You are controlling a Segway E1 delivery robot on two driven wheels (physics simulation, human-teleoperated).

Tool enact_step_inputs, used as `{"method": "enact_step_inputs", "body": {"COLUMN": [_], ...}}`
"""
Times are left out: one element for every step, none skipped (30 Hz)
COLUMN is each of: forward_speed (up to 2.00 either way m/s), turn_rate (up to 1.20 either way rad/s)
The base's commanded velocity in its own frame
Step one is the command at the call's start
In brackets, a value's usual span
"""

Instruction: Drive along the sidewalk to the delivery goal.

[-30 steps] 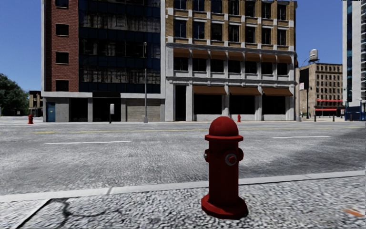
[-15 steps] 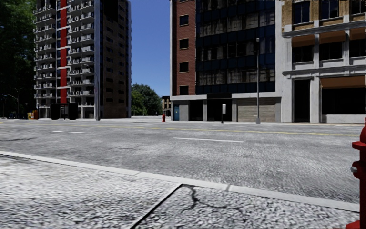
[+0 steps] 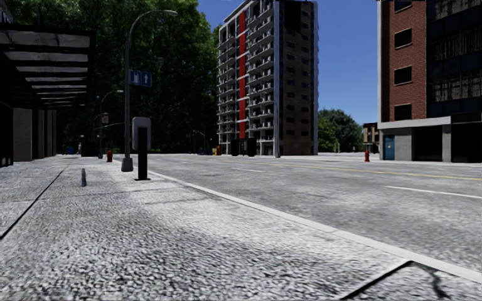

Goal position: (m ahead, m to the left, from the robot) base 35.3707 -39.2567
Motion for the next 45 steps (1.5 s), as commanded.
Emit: {"method": "enact_step_inputs", "body": {"forward_speed": [0.00,0.00,0.00,0.00,0.00,0.00,0.00,0.00,0.00,0.00,0.00,0.00,0.00,0.00,0.00,0.00,0.00,0.00,1.17,1.41,1.41,1.57,1.73,2.00,2.00,2.00,2.00,2.00,2.00,2.00,2.00,2.00,2.00,2.00,2.00,2.00,2.00,2.00,2.00,2.00,2.00,2.00,2.00,2.00,2.00], "turn_rate": [1.20,1.20,1.20,1.20,1.20,1.20,1.20,1.18,1.14,1.14,0.97,0.75,0.27,0.00,0.00,0.00,0.00,0.00,0.00,0.00,0.00,0.00,0.00,0.00,0.00,0.00,0.00,0.00,0.00,0.00,0.00,0.00,0.00,0.00,0.00,0.00,0.00,0.00,0.00,0.00,0.00,0.00,0.00,0.00,0.00]}}
